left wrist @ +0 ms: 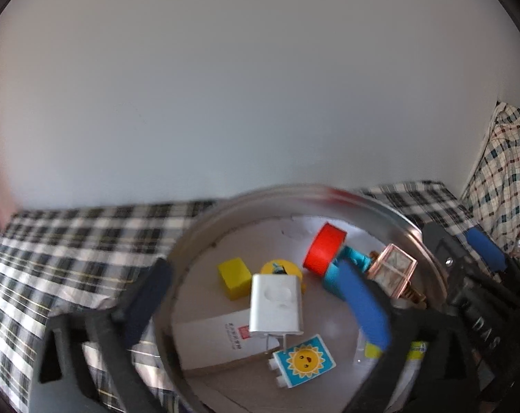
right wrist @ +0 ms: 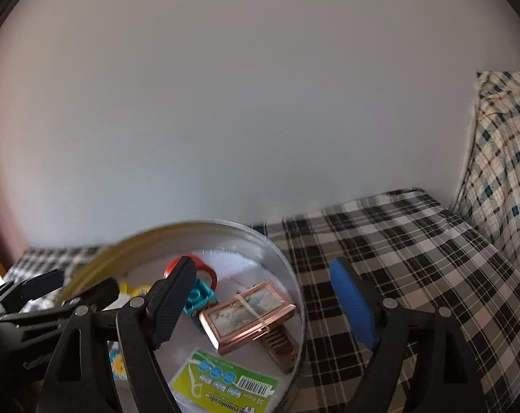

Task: Organize rigid objects

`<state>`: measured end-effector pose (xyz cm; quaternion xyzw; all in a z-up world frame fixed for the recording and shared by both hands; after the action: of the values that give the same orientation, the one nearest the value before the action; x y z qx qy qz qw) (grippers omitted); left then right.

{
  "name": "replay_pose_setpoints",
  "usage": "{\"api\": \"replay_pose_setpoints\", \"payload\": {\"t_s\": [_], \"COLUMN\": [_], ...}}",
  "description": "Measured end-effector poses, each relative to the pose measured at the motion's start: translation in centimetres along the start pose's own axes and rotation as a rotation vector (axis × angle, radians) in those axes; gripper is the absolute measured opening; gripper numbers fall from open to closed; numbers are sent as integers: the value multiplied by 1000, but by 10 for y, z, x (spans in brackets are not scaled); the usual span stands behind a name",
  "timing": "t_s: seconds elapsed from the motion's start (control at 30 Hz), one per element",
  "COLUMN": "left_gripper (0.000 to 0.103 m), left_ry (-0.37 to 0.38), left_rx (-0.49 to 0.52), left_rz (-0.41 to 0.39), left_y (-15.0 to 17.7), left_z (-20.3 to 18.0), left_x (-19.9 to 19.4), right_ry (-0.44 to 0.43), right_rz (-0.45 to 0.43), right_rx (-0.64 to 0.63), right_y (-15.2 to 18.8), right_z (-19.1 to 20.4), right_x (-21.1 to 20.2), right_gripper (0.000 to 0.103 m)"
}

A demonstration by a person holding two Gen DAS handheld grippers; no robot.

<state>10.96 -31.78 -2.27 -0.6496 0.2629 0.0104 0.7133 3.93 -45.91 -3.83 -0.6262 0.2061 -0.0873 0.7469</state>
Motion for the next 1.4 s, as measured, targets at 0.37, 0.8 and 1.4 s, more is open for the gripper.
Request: {"api": "replay_pose_setpoints", "payload": {"t_s": [0.37,0.8,1.4], "left_gripper": [102,102,102], "left_ry": [-11,-101,-122], "left_rx": [-25,19,47], "left_rz": [-30,-171,-281], "left_y": [4,1,17], "left_z": [10,20,20], "left_x": [-7,-25,-52], "right_ry": [18,33,102], "right_rz": [-116,-271,-337], "right_rx": [-22,-19,-134], "right_y": [-10,-29,-20], "right_z": [4,7,26], "right_x": [-17,-46,-80], "right_gripper": [85,88,92]}}
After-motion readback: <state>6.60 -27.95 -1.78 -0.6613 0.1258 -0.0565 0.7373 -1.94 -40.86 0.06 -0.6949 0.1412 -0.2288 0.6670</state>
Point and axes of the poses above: each gripper's, at about its wrist camera, not at the fingertips, and x roughly the way its jaws point, z to its left, y to its underside, the point moved 9 cm from there along x, roughly the way its jaws point, and after that the axes turned 12 degrees about -z, right-handed, at the moved point
